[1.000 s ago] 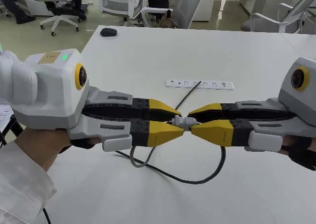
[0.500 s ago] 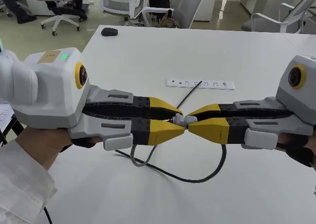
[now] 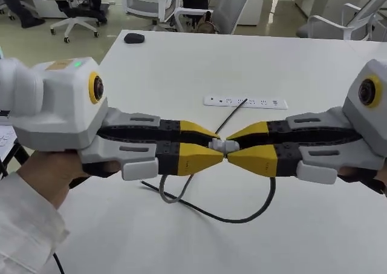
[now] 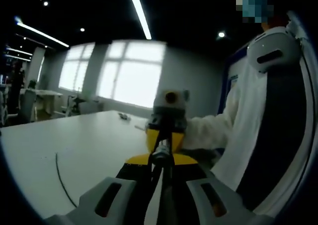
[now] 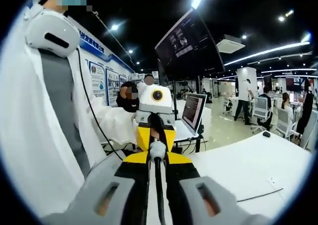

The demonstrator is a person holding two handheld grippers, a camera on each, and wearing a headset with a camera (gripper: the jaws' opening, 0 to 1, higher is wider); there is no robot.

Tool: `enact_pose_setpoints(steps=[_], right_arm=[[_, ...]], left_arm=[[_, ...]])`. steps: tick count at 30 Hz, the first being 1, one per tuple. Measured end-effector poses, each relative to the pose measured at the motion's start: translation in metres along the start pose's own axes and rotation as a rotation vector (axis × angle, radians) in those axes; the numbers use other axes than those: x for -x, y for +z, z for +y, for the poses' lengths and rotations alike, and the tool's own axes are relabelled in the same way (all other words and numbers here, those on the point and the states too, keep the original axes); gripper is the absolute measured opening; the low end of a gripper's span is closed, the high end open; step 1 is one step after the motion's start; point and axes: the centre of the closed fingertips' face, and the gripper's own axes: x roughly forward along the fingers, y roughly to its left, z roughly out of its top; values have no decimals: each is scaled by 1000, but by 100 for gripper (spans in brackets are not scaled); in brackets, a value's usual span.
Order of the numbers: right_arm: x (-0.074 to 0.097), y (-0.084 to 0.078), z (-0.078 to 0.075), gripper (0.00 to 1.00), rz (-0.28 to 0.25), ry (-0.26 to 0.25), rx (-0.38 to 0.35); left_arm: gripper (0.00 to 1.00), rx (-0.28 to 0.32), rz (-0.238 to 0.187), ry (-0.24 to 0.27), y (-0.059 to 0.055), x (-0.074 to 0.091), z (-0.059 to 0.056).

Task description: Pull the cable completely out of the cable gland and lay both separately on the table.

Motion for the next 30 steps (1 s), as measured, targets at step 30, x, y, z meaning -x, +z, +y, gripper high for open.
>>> enact_pose_setpoints(steps=[30], right_arm=[[6,-20,-9,14,31,-33,-54]], left_arm=[[15,-29,-25,44,-6,6,1]])
